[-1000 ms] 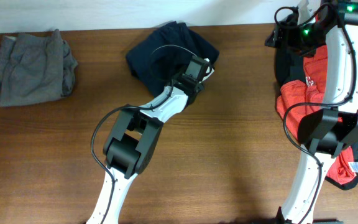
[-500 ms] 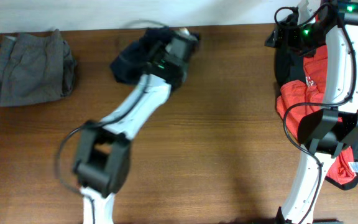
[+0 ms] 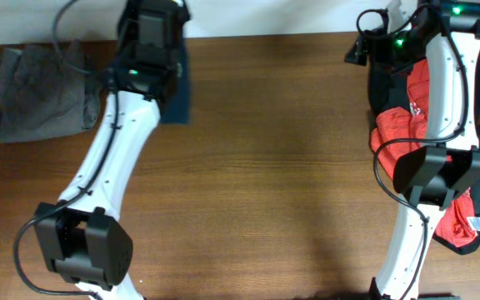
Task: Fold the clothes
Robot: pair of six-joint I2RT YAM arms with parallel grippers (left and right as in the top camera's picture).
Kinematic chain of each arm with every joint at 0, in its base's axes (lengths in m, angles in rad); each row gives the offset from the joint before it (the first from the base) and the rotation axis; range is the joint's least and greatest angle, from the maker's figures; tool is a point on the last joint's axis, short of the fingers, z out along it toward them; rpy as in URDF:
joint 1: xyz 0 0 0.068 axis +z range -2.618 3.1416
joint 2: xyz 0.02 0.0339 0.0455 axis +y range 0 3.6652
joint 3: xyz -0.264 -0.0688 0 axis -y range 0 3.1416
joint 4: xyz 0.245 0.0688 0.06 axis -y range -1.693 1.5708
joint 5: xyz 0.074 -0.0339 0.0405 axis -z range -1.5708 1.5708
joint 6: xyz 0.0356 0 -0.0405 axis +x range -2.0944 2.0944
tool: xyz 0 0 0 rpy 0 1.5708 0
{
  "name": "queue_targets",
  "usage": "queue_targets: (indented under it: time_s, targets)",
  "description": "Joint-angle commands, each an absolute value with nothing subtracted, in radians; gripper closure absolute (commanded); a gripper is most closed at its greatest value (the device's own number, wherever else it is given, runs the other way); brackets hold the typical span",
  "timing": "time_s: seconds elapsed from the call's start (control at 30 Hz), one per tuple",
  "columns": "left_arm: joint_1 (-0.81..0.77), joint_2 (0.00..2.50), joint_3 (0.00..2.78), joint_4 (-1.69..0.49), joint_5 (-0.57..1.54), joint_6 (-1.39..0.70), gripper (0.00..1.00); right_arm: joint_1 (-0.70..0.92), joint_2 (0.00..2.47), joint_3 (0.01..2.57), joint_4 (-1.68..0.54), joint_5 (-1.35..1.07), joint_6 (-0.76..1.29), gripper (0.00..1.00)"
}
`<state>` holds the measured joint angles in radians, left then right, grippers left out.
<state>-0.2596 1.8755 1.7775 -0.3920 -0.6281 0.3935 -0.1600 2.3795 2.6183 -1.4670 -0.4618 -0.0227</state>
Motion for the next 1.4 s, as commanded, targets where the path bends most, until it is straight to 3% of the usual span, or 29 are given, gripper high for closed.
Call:
queue_targets:
  time_s: [0.0, 0.43, 0.63, 1.0, 1.37]
  targets:
    - [-0.199, 1.839, 1.804, -0.366, -0.617, 0.488, 1.0, -0.146, 2.359, 2.634, -1.47, -0.459, -0.022, 0.12]
    - [-0.137, 1.834, 2.063, -0.432, -0.707, 0.487, 1.0, -0.124, 2.359, 2.634, -1.471, -0.459, -0.022, 0.12]
    - [-0.029, 1.834, 2.082, -0.503, -0.689, 0.289, 1.0, -0.123, 2.359, 2.634, -1.471, -0.46, -0.022, 0.12]
    - [0.247, 1.871, 2.082, -0.487, -0.188, 0.075, 1.0, -0.123, 2.359, 2.634, -1.486, -0.46, -0.022, 0.12]
    - [0.273, 2.019, 2.082, -0.369, -0.154, 0.076, 1.0, -0.123, 2.359, 2.634, -1.493, -0.459, -0.022, 0.12]
